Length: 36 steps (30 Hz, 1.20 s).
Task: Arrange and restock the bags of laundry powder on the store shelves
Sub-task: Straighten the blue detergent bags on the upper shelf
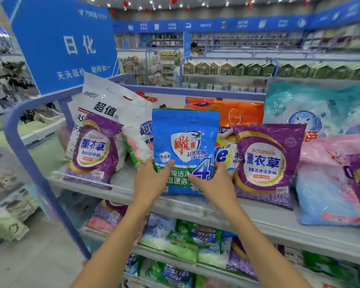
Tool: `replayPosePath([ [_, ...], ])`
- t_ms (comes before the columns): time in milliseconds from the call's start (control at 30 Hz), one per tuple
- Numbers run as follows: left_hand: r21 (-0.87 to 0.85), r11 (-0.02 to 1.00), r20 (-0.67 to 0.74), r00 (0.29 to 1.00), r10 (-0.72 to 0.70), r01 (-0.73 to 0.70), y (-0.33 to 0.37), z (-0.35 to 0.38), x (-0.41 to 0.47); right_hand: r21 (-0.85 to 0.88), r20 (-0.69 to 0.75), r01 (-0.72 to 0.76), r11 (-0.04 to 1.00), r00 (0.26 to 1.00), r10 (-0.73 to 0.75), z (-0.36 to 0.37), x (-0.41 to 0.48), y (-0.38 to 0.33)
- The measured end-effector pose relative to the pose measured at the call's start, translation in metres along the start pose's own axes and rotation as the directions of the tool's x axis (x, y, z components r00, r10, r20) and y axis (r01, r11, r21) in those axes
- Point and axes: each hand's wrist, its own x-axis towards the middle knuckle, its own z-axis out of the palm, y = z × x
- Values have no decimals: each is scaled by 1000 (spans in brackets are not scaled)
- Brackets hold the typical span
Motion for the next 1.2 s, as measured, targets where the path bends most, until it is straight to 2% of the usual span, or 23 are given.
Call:
replayPosePath([
  [100,-161,987,106,994,-6,23,-4,-5,12,5,-39,-28,1000,999,28,5,-2,1],
  [233,-479,868,313,949,29,132,-11,-16,18,194,-19,-60,979,998,65,2,-8,-8],
  [333,-629,762,361,926,111,154,-8,-22,13,297,-150,-5,955,987,52,-2,-17,-17],
  [433,-733,676,366,881,299,75,2,-28,6,388,-286,82,918,958,36,-12,-38,-30],
  [533,-736,677,410,784,467,-18,18,-32,-11,434,-363,138,890,931,32,-32,-69,-41],
  [600,-708,704,459,723,516,-54,26,-29,-27,446,-380,146,883,924,39,-50,-92,-43],
  [733,-729,684,517,652,555,-4,36,-12,-61,495,-297,76,865,951,86,-91,-137,-34],
  [833,-726,687,571,580,581,26,50,9,-89,483,-201,-41,875,967,156,-121,-163,-17],
  [967,-681,728,658,497,566,73,82,43,-134,503,-172,-121,856,956,237,-165,-198,18],
  [1133,-615,737,772,408,488,282,127,85,-204,618,-321,-118,777,865,387,-222,-249,68],
  [1200,-575,760,807,365,464,303,146,101,-238,643,-373,-113,757,818,439,-249,-276,87],
])
